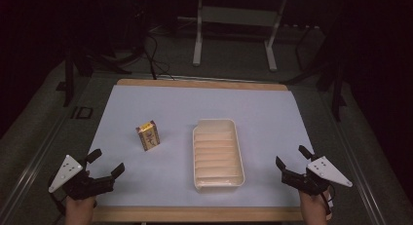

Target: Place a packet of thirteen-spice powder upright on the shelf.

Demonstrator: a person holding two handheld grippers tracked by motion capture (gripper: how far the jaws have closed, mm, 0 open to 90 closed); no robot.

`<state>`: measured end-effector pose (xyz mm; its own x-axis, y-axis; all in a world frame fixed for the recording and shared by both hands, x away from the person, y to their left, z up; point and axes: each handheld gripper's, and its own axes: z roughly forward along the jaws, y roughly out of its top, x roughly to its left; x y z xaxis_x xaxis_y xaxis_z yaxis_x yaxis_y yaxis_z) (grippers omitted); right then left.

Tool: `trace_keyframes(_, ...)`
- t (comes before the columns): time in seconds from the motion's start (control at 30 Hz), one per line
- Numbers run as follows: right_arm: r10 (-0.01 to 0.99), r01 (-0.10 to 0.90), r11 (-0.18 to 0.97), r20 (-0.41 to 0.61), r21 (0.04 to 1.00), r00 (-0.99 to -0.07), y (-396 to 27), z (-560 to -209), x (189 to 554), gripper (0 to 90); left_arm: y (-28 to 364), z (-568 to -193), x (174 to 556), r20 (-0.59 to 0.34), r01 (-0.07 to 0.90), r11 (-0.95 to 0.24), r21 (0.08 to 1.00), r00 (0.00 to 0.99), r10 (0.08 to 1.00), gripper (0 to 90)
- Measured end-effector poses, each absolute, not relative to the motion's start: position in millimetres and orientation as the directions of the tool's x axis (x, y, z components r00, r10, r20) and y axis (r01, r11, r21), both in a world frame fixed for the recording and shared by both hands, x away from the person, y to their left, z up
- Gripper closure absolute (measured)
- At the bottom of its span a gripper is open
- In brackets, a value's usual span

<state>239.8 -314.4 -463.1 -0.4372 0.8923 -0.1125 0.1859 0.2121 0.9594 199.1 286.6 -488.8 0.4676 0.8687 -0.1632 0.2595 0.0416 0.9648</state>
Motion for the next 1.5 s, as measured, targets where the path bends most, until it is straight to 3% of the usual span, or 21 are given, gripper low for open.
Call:
trace_keyframes(0.33,0.880,0.204,0.219,-0.103,0.954,-0.464,-313,-465,242,13.1,279,-479,202,-0.178,0.288,0.015,0.958,0.551,0.815,1.0)
trace_keyframes(0.47,0.872,0.219,0.232,-0.103,0.948,-0.479,-310,-467,243,13.1,277,-474,206,-0.218,0.347,0.010,0.938,0.565,0.796,1.0)
trace_keyframes(0.63,0.862,0.216,0.233,-0.099,0.948,-0.497,-308,-467,243,13.1,272,-471,209,-0.126,0.380,-0.142,0.914,0.599,0.791,0.9)
trace_keyframes(1.0,0.848,0.216,0.250,-0.106,0.944,-0.519,-305,-467,243,13.1,270,-464,215,-0.125,0.472,-0.287,0.833,0.667,0.734,0.9)
trace_keyframes(1.5,0.824,0.226,0.271,-0.104,0.935,-0.557,-300,-469,243,13.0,258,-455,220,-0.113,0.561,-0.559,0.610,0.760,0.640,0.9)
